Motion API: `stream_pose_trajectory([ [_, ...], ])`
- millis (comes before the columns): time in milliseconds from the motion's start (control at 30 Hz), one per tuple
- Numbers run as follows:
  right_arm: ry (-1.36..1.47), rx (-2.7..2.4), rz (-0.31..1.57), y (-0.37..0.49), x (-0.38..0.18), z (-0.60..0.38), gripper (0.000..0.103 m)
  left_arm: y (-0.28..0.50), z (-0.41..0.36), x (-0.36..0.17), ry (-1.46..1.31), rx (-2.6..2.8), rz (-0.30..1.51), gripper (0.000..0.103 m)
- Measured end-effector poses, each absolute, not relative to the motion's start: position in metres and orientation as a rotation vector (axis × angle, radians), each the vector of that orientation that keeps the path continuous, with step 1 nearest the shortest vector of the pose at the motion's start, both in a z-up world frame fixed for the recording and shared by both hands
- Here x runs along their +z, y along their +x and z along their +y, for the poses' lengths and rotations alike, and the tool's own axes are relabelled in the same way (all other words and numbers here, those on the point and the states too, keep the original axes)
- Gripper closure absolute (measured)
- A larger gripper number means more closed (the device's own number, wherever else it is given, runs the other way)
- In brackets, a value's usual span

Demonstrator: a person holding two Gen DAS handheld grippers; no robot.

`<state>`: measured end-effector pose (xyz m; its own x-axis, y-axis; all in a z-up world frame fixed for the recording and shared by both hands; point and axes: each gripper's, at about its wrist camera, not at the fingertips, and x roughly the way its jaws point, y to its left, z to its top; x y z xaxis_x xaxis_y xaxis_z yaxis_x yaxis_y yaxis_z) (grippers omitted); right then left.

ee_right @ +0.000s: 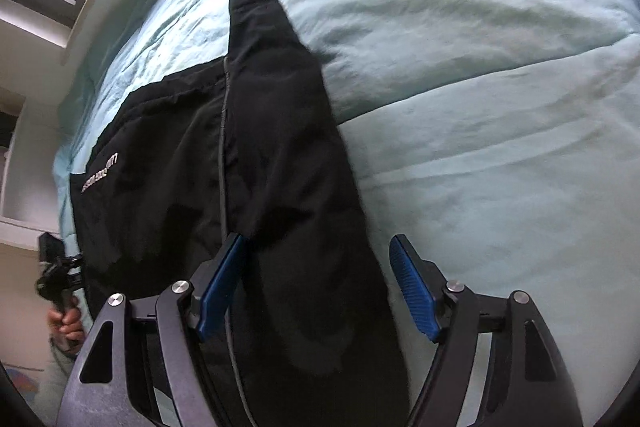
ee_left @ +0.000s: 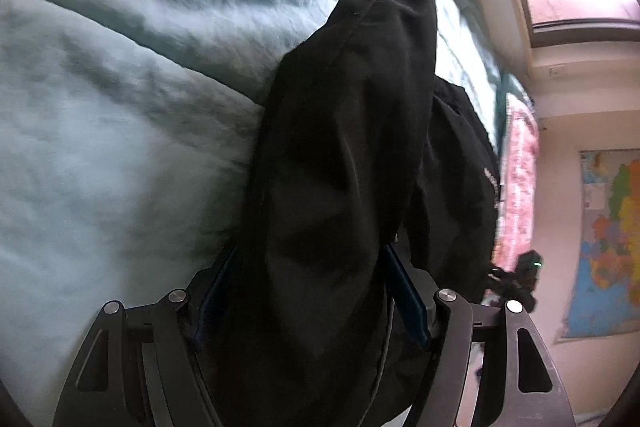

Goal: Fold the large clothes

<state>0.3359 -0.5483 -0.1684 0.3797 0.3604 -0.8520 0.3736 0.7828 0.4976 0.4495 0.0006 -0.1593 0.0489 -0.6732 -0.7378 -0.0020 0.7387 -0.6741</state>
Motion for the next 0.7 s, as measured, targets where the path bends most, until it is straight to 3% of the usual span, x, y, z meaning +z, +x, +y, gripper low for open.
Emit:
stream_pose_trajectory([
  [200,0.881,0.027,1.207,0.346,-0.204,-0.560,0.010,0.453,0.006,-0.185,-0.734,-0.604,1.445,0.030],
  [333,0.950,0.058,1.186,0.343,-0.215,-0.566,0.009,0.454,0.005,-0.186,-0.742,-0.632,1.446,0.030],
  [367,0.937,0.083,1.194,0.342,-0.213,-0.564,0.010,0.454,0.004,-0.184,-0.736,-0.648,1.445,0.030],
  [467,0.885,0.164,1.204,0.342,-0.206,-0.556,0.034,0.456,0.001,-0.179,-0.714,-0.692,1.449,0.032],
  [700,0.864,0.167,1.216,0.358,-0.214,-0.542,0.035,0.460,-0.012,-0.186,-0.678,-0.619,1.478,0.033],
])
